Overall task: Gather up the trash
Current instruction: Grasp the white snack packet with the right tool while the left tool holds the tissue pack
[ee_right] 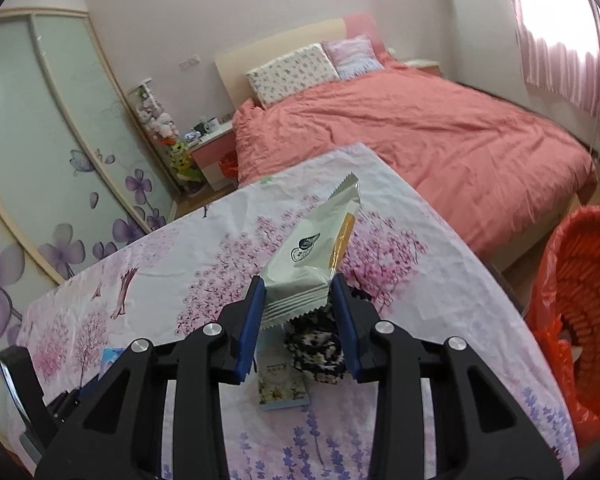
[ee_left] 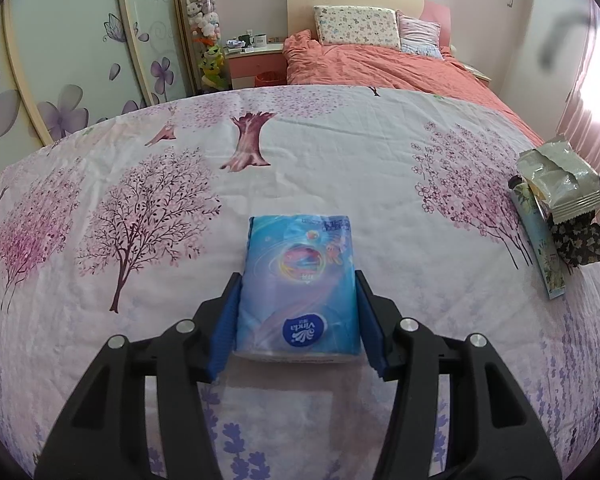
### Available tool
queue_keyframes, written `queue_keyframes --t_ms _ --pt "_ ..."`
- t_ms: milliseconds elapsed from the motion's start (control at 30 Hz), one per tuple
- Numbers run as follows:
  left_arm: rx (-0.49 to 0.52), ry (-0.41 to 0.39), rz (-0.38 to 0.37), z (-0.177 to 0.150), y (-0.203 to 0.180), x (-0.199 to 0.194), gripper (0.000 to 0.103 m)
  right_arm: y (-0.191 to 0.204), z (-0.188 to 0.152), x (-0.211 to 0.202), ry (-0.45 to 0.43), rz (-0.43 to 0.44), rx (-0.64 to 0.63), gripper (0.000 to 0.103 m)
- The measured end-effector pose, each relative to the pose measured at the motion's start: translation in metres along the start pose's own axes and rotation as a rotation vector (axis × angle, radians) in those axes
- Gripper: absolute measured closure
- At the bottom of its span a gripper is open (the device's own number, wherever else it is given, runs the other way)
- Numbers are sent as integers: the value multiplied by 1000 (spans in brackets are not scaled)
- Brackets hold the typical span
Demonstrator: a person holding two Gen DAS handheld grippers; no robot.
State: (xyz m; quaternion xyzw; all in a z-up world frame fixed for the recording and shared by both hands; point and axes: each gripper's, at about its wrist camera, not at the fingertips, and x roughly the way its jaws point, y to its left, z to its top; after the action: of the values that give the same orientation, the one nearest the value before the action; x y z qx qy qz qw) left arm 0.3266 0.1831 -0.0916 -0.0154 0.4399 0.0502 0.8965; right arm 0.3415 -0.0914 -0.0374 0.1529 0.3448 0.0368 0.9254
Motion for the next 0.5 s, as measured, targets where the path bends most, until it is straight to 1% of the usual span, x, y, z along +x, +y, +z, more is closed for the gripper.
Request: queue_keyframes --t_ms 67,100,133,167,200,300,333,400,500 --pt "0 0 0 0 0 0 50 4 -1 -4 -9 10 -29 69" --pt "0 0 0 0 0 0 50 5 -1 -4 -10 15 -38 82" --pt "0 0 0 0 0 0 50 8 -3 -6 0 26 -63 84" --pt "0 0 1 0 0 0 50 7 -4 -8 -2 33 -76 84" --pt "1 0 2 0 0 0 50 8 -7 -11 -8 27 -99 85" --pt "3 0 6 -1 0 0 50 8 -13 -11 -2 8 -135 93" --pt "3 1 7 -1 0 0 49 5 -14 -9 9 5 -134 95" --pt "3 1 8 -1 0 0 49 1 -15 -6 23 16 -112 95" --pt "3 1 8 -1 0 0 49 4 -12 -6 21 57 -100 93"
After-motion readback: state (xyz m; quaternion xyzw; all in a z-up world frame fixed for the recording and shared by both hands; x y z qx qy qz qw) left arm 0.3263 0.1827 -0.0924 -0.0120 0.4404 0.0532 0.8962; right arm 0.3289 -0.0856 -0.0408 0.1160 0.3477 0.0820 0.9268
